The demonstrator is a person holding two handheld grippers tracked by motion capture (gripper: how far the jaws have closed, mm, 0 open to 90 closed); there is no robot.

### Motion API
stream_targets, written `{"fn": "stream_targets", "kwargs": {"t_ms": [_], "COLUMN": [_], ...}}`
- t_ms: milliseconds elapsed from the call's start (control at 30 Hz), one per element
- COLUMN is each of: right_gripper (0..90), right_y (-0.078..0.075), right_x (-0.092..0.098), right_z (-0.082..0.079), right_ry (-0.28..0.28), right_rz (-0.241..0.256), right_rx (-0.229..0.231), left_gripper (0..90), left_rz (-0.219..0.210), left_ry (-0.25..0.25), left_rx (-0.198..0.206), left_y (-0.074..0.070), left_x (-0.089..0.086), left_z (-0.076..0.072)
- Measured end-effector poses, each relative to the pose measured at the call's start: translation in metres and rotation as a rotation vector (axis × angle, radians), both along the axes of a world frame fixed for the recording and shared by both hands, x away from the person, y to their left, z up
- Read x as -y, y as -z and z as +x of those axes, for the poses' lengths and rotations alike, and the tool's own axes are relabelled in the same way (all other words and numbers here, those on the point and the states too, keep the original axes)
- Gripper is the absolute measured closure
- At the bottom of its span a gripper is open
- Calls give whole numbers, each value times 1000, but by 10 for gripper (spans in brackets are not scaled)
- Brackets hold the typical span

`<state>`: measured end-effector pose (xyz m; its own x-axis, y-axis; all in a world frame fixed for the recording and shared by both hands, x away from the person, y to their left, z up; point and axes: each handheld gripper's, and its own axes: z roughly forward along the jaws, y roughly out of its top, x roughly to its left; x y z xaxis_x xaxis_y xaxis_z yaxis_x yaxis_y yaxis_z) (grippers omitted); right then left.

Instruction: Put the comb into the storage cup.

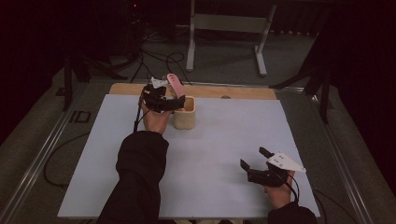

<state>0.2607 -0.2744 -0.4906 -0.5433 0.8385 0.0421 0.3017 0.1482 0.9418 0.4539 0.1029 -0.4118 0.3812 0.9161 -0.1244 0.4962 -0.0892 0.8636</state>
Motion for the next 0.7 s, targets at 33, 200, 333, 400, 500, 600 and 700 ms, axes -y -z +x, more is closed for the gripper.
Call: {"fn": "stream_targets", "kwargs": {"t_ms": [33,200,333,400,500,600,700], "right_gripper": [88,88,88,88,88,88,88], "right_y": [0,0,0,0,0,0,0], "right_x": [0,0,0,0,0,0,0], "right_z": [0,0,0,0,0,0,0], "right_ry": [0,0,0,1,1,0,-1], "right_rz": [0,0,0,0,0,-1,-2], "right_rx": [0,0,1,0,0,1,2], "left_gripper": [0,0,0,0,0,0,0], "left_rz": [6,37,55,80,90,92,87], "left_ry": [0,8,8,12,25,35,43], "left_rx": [3,8,2,1,9,16,11], "left_y": [0,-2,-3,-5,-8,-12,-15], "left_x": [0,1,1,0,-2,-5,-7], "left_z": [0,-3,-4,-6,-9,-12,-14]}}
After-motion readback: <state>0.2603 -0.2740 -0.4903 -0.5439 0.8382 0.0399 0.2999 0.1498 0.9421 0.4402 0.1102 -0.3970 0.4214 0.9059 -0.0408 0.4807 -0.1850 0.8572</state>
